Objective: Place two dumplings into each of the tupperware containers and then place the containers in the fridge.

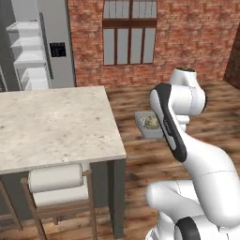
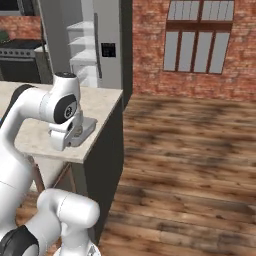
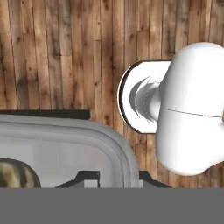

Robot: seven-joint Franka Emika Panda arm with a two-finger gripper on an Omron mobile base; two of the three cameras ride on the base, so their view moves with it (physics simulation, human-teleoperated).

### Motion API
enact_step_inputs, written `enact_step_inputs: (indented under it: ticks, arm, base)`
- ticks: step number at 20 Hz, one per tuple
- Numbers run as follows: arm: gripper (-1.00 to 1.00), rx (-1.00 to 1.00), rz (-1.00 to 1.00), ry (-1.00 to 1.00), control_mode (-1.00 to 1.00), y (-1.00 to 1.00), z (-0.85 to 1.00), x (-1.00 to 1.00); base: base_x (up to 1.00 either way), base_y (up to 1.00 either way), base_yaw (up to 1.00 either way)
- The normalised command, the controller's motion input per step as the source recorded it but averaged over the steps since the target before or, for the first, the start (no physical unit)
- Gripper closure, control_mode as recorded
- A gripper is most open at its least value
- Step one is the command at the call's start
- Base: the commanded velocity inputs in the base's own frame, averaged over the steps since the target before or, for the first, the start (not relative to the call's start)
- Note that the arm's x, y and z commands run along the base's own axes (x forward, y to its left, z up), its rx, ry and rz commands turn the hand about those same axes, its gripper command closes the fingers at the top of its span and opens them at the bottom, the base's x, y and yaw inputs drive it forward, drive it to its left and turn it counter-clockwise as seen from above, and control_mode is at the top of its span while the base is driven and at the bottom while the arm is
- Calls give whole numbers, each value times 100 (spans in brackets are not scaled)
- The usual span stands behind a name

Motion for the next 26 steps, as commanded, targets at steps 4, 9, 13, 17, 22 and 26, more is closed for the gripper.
enact_step_inputs:
  ticks: [4,9,13,17,22,26]
  arm:
    - [100,0,0,0,100,0,0,0]
    - [100,0,0,0,100,0,0,0]
    - [100,0,0,0,100,0,0,0]
    - [100,0,0,0,100,0,0,0]
    - [100,0,0,0,100,0,0,0]
    - [100,0,0,0,100,0,0,0]
  base:
    - [99,-100,5]
    - [99,-100,6]
    - [100,-100,8]
    - [100,-100,10]
    - [100,-99,14]
    - [100,-66,16]
